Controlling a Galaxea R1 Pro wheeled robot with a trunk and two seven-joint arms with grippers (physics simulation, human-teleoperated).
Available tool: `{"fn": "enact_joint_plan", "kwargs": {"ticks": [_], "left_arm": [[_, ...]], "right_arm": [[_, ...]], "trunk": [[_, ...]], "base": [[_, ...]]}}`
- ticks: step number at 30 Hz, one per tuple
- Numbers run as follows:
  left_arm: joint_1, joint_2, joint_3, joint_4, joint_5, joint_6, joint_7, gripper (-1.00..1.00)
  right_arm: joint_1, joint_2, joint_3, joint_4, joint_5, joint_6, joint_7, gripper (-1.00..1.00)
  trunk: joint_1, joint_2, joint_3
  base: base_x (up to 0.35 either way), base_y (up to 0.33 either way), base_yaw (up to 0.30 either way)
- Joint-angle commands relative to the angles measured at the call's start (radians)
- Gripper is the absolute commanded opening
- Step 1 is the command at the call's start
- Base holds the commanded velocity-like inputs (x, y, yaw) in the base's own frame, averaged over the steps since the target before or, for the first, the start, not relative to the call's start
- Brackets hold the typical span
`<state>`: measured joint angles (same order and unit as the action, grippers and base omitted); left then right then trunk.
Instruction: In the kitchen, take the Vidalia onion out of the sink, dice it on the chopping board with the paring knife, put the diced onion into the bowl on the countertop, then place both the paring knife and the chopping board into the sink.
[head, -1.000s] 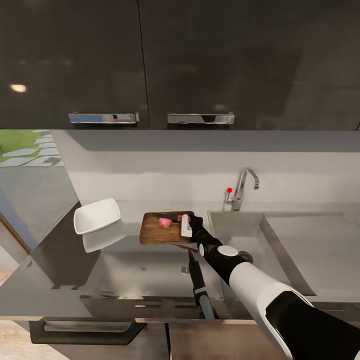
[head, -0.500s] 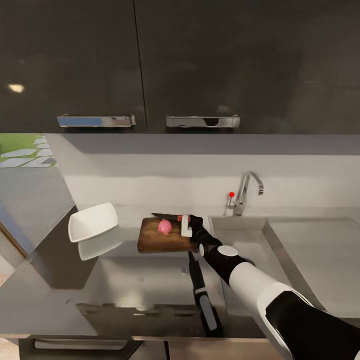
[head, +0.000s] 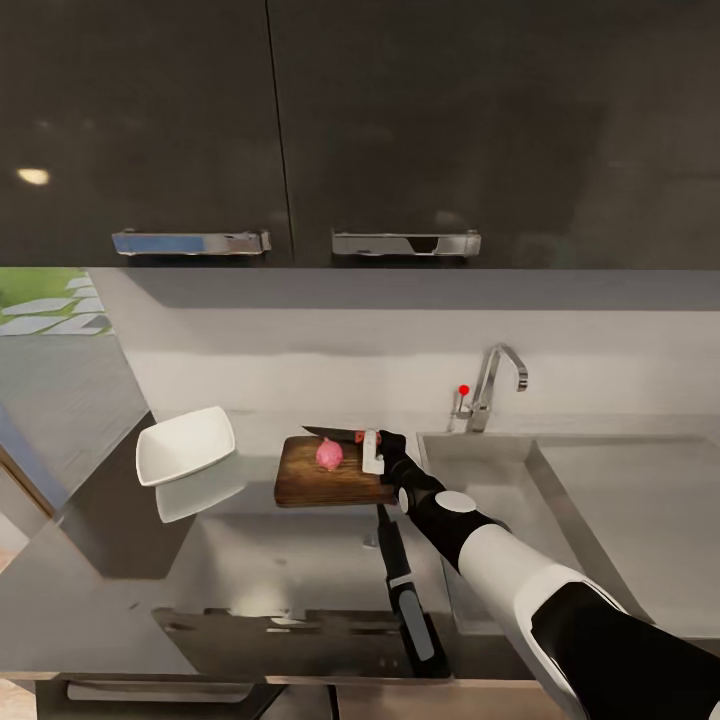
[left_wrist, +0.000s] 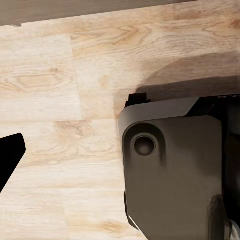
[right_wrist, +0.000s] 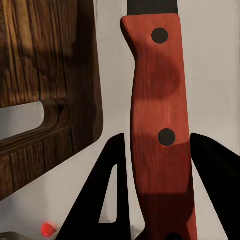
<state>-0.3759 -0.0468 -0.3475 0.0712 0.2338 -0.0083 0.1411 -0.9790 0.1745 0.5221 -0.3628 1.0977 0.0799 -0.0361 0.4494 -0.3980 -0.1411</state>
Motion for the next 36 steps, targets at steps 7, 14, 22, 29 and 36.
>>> {"fn": "enact_joint_plan", "kwargs": {"ticks": [7, 14, 22, 29, 36], "left_arm": [[-0.001, -0.001, -0.008, 0.002, 0.009, -0.001, 0.002, 1.00], [-0.001, -0.001, -0.008, 0.002, 0.009, -0.001, 0.002, 1.00], [-0.001, -0.001, -0.008, 0.002, 0.009, -0.001, 0.002, 1.00], [-0.001, 0.000, -0.008, 0.002, 0.009, -0.001, 0.002, 1.00], [-0.001, 0.000, -0.008, 0.002, 0.009, -0.001, 0.002, 1.00]], "right_arm": [[-0.001, 0.000, 0.006, 0.016, 0.010, 0.006, -0.001, -1.00], [-0.001, 0.000, 0.007, 0.054, 0.011, 0.006, -0.001, -1.00], [-0.001, 0.000, 0.007, 0.054, 0.011, 0.006, -0.002, -1.00], [-0.001, 0.000, 0.007, 0.054, 0.011, 0.006, -0.004, -1.00], [-0.001, 0.000, 0.007, 0.054, 0.011, 0.006, -0.005, -1.00]], "trunk": [[0.001, -0.002, -0.002], [0.001, -0.002, -0.002], [0.001, -0.002, -0.002], [0.001, -0.002, -0.002], [0.001, -0.002, -0.002]], "base": [[0.000, 0.000, 0.000], [0.000, 0.000, 0.000], [0.000, 0.000, 0.000], [0.000, 0.000, 0.000], [0.000, 0.000, 0.000]]}}
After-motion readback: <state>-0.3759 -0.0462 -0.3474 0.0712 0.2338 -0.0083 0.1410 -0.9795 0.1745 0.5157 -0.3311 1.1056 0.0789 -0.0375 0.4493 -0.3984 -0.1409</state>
